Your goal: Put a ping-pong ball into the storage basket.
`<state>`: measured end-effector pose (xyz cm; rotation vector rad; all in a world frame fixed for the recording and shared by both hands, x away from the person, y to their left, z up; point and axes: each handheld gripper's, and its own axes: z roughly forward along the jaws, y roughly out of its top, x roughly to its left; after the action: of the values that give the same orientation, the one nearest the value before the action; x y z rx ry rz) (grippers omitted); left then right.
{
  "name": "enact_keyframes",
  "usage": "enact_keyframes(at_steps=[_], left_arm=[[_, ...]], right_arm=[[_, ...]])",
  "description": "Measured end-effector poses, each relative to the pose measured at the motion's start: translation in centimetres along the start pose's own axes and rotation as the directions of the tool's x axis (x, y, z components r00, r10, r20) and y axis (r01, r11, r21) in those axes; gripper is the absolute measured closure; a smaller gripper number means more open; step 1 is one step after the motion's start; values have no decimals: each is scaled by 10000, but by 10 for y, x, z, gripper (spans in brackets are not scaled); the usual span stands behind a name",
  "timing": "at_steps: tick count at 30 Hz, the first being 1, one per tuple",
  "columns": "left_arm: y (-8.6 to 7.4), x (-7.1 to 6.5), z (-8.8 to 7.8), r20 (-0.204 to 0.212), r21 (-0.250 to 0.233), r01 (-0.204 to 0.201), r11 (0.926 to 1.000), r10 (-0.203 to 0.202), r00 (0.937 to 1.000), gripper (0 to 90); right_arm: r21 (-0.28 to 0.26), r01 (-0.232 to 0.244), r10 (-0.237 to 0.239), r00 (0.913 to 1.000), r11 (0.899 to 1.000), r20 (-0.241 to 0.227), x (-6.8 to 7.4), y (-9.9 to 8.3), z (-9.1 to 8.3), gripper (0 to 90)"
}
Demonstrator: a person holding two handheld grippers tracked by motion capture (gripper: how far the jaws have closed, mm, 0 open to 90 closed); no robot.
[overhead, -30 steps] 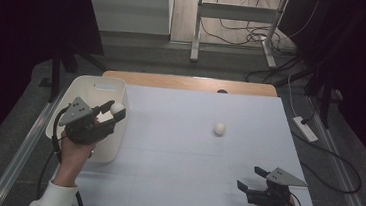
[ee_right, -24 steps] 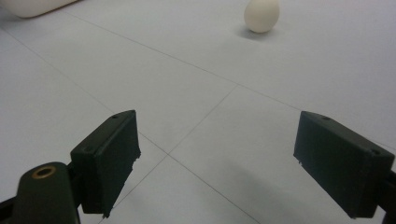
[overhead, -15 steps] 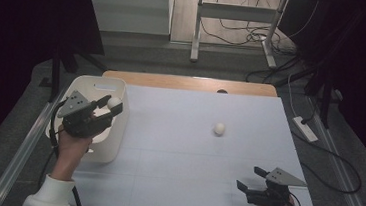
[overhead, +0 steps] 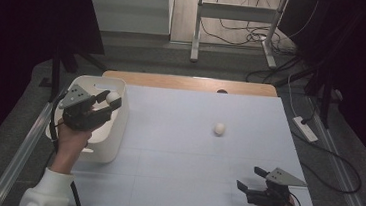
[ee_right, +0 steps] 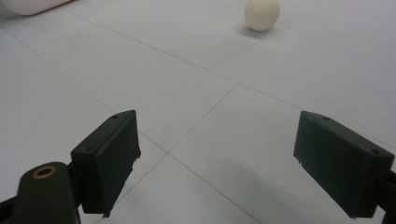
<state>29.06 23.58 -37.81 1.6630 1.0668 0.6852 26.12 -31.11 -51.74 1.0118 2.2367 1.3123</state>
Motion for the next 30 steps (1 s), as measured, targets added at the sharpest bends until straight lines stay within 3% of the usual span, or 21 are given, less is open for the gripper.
enact_keyframes(at_steps=[12, 30], left_arm=[[5, 12, 9, -241, 318, 129, 9994, -121, 9996, 508], [6, 37, 24, -950, 1075, 373, 9935, -271, 9951, 507]], right_arm=[[15, -30, 30, 10000, 10000, 36, 0, 0, 0, 141], [33, -8, 7, 10000, 10000, 31, 0, 0, 0, 142]])
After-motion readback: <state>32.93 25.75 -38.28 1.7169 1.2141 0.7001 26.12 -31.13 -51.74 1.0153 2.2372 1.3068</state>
